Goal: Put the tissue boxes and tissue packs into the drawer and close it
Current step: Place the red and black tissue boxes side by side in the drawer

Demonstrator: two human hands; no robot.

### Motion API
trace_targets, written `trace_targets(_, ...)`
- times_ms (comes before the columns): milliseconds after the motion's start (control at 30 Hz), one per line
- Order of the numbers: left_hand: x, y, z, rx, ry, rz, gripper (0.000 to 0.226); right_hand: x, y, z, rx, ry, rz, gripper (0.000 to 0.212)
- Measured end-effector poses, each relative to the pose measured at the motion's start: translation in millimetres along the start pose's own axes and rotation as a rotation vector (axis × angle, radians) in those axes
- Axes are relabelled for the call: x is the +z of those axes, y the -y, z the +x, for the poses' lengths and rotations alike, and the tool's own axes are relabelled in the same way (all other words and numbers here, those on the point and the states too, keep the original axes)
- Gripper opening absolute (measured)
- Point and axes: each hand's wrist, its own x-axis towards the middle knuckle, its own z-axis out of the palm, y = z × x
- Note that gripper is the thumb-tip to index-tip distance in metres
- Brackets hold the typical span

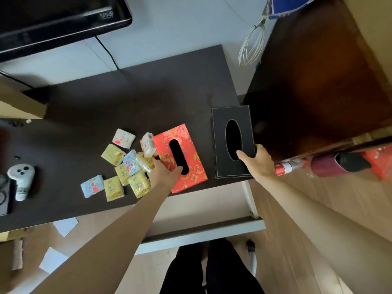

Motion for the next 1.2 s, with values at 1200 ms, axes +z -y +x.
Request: trace_targets(1200, 78, 143, -114, -0.049, -0.056, -0.248, 0.046, 36, -88, -120, -0.047, -0.035, 0.115, 0.022)
